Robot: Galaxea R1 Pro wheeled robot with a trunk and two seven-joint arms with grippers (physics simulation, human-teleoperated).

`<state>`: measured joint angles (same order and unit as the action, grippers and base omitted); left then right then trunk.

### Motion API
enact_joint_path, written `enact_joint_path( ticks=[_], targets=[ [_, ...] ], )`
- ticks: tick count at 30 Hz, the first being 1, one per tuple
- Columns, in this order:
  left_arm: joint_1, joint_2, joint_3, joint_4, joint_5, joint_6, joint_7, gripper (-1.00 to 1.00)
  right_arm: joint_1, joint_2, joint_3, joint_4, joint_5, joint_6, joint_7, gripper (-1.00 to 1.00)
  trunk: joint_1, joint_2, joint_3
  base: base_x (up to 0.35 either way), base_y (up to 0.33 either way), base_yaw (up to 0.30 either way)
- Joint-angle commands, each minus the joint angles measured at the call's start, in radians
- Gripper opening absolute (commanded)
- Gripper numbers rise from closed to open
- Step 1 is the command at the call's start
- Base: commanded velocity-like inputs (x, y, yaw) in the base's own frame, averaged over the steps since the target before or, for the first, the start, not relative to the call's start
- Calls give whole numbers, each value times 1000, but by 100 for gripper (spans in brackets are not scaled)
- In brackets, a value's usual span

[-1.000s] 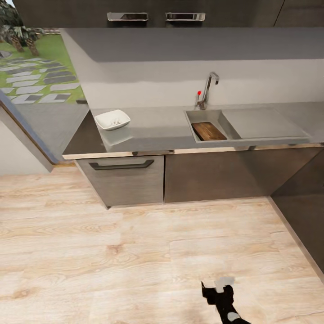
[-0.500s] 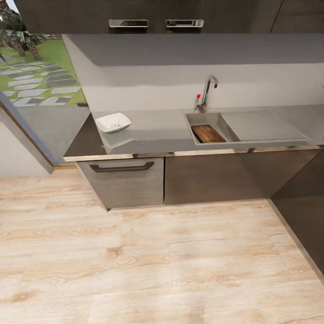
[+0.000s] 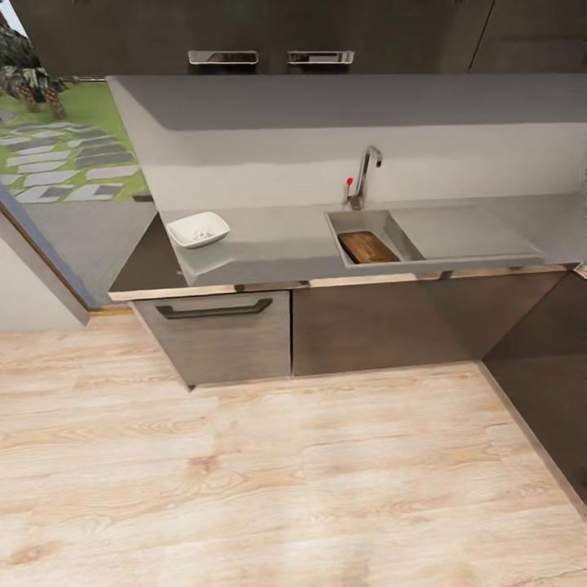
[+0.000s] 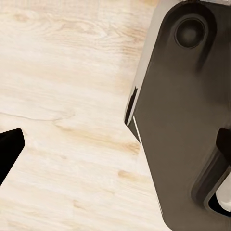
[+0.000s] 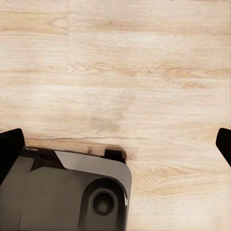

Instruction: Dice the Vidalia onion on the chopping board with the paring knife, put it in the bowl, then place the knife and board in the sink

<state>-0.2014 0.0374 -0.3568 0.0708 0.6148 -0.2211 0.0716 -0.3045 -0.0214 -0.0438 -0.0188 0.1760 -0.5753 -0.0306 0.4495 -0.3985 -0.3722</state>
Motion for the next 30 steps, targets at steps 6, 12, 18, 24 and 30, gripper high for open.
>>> enact_joint_path(
  ticks=[6, 12, 18, 24, 30],
  targets=[
    [-1, -1, -8, 3, 3, -4, 1, 100, -1, 0, -5, 2, 10, -3, -3, 100, 1, -2, 8, 0, 0, -26],
    [-1, -1, -8, 3, 3, -4, 1, 100, -1, -1, -5, 1, 10, -8, -3, 100, 1, -2, 17, 0, 0, -1],
    [-1, -1, -8, 3, 3, -4, 1, 100, -1, -1, -4, 2, 10, -24, -3, 100, 1, -2, 27, 0, 0, 76],
    [-1, -1, -8, 3, 3, -4, 1, 100, -1, -1, -4, 2, 10, -24, -3, 100, 1, -2, 36, 0, 0, 91],
    [-1, -1, -8, 3, 3, -4, 1, 100, -1, 0, -4, 2, 10, -25, -3, 100, 1, -2, 46, 0, 0, 77]
  ],
)
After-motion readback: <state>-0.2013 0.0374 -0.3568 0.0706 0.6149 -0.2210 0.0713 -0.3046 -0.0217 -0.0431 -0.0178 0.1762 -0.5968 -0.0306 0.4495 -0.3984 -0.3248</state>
